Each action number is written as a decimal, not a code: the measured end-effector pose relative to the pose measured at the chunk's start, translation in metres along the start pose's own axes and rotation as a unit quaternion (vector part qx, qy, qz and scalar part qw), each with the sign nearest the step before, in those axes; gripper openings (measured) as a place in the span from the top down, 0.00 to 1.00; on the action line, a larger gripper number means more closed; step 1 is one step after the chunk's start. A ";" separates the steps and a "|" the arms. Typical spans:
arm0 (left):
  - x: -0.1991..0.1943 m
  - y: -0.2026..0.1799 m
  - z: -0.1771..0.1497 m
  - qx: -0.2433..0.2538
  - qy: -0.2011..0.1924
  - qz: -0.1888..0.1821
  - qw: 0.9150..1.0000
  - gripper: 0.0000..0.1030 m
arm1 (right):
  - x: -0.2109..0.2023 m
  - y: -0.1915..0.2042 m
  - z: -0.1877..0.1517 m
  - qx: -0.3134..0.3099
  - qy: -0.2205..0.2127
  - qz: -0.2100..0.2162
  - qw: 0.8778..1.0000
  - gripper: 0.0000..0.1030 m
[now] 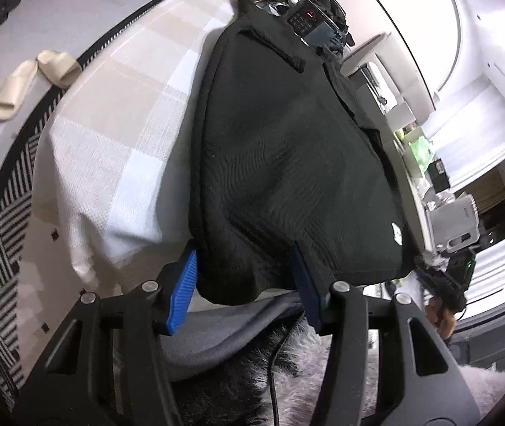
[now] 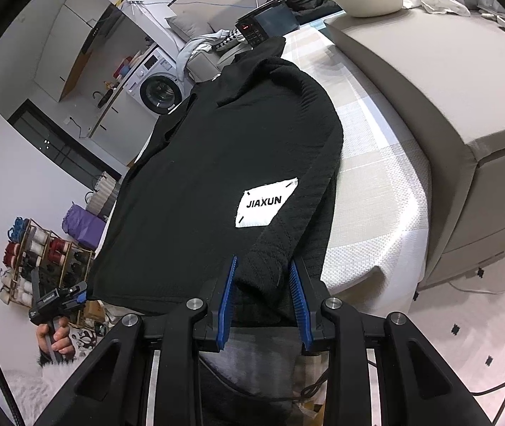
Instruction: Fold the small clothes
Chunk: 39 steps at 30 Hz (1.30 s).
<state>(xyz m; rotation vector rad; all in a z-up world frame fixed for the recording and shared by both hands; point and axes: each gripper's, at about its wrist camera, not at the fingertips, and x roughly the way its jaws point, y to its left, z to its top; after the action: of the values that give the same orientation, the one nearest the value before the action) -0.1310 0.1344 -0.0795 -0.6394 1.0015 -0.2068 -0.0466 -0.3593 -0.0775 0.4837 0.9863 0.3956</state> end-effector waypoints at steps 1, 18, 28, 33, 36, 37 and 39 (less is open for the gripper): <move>0.000 -0.001 -0.001 0.003 -0.002 0.005 1.000 0.54 | 0.001 0.000 0.000 0.001 0.000 0.003 1.000 0.67; 0.000 -0.005 0.001 0.013 -0.021 0.037 0.999 0.89 | -0.008 0.002 0.000 -0.006 0.001 -0.005 1.000 0.42; 0.019 -0.018 0.010 0.025 -0.035 0.053 0.998 0.91 | 0.000 -0.014 0.002 0.018 -0.040 -0.073 0.996 0.91; -0.004 -0.023 0.010 0.037 -0.069 0.021 0.997 0.94 | -0.011 -0.020 0.003 0.036 -0.068 -0.028 0.997 0.93; -0.028 -0.024 0.011 0.036 -0.107 -0.020 0.993 0.94 | -0.029 -0.012 0.004 0.028 -0.106 0.027 0.994 0.93; -0.035 -0.023 0.012 0.037 -0.118 -0.028 0.992 0.94 | -0.037 -0.009 0.004 0.023 -0.122 0.050 0.991 0.93; -0.046 -0.021 0.010 0.037 -0.132 -0.046 0.990 0.94 | -0.046 -0.004 0.004 0.013 -0.134 0.065 0.989 0.93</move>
<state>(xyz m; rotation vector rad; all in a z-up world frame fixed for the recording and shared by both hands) -0.1448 0.1423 -0.0301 -0.6265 0.7082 -0.2332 -0.0662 -0.3880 -0.0462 0.6092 0.7021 0.4226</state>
